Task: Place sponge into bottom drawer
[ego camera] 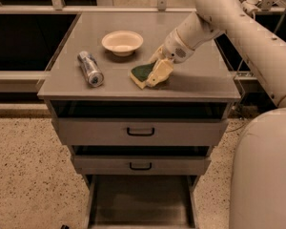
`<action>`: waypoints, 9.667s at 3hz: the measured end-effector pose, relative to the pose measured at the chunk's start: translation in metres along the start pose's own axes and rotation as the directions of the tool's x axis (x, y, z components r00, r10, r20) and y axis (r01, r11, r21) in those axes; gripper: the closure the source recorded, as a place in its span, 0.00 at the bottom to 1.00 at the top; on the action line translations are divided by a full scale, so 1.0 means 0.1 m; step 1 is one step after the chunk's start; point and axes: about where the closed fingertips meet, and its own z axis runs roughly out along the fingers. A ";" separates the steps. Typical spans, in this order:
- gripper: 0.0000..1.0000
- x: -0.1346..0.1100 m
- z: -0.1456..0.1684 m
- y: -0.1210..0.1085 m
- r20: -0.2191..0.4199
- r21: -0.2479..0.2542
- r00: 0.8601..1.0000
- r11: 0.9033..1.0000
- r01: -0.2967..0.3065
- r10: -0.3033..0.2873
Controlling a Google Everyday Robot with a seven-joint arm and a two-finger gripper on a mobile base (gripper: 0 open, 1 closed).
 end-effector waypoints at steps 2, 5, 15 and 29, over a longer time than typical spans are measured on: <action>1.00 -0.12 -0.77 0.87 0.140 -0.023 0.971 0.981 -0.193 0.194; 1.00 0.43 -1.04 1.71 0.088 0.108 0.869 0.862 -0.495 0.488; 1.00 3.24 2.45 3.27 0.273 -0.099 0.265 0.301 -0.948 0.925; 0.58 4.85 4.54 2.82 0.256 0.116 0.165 0.139 -0.983 0.952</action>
Offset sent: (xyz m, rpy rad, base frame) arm -0.1740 -0.0546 0.0950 0.2544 0.1399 -0.3097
